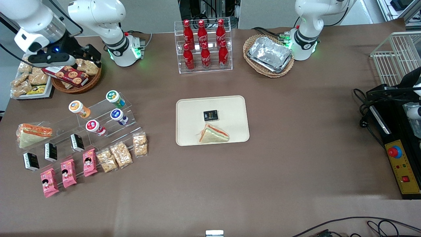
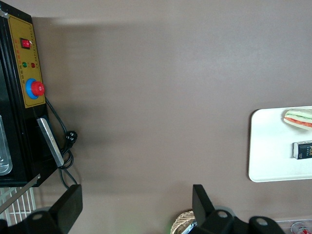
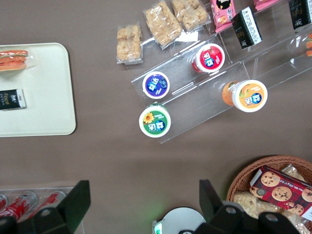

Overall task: Place green gum on tray
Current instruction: 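Lower the right gripper and close it on the green-lidded bottle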

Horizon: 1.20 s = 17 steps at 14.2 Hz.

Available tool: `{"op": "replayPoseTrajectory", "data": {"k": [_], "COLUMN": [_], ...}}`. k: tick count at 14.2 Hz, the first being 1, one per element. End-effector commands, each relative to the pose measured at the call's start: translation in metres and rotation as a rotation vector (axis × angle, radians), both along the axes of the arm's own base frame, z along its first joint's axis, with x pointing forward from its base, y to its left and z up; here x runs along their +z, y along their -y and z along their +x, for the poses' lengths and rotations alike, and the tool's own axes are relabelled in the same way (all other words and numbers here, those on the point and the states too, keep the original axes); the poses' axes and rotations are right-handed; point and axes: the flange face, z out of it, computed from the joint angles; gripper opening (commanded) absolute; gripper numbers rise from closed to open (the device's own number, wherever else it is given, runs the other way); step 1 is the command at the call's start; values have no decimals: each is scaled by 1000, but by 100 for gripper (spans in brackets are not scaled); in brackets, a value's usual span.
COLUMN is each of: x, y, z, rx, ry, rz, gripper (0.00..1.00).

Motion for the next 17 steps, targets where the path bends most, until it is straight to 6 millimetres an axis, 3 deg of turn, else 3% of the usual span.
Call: {"op": "replayPoseTrajectory", "data": {"k": [1, 12, 17], "x": [-26, -155, -182], "y": [4, 2, -21], "z": [-7, 12, 10], "rx": [-26, -35, -36], "ry": [16, -20, -7], "rz": [22, 8, -13], "gripper": [99, 99, 98]}}
